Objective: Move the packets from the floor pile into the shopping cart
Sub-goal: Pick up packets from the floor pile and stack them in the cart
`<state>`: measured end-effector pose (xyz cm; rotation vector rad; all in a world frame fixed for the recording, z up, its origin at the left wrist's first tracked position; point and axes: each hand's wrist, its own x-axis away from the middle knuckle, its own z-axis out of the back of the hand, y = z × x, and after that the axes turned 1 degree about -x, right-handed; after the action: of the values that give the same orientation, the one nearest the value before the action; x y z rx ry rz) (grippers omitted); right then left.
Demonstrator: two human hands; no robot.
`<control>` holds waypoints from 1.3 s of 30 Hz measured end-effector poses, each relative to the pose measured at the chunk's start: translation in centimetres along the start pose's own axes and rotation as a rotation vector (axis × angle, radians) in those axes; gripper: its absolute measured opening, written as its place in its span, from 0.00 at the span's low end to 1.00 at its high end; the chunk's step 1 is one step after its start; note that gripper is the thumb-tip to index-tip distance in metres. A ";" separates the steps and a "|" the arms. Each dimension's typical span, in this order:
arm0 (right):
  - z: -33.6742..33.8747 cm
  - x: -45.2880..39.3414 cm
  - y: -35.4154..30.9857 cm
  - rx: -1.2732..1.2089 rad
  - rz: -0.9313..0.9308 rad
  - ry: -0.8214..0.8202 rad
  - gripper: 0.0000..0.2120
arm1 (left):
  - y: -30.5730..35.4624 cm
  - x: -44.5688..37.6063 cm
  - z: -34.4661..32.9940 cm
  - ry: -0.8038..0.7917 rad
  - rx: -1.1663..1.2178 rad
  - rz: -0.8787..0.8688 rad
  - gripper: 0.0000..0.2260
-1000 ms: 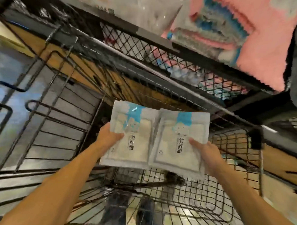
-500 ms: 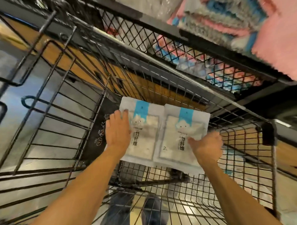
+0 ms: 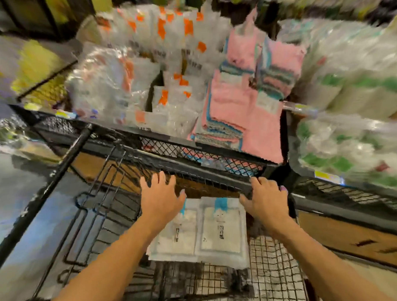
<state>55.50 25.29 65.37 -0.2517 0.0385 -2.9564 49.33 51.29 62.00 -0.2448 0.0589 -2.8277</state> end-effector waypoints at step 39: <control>0.2 71.2 23.0 -0.142 -1.452 0.297 0.26 | 35.9 42.5 9.4 0.294 -0.077 -1.312 0.25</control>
<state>-9.63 -9.77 76.45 0.3197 0.1637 -4.4116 21.50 4.15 75.76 0.2353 0.0954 -4.1490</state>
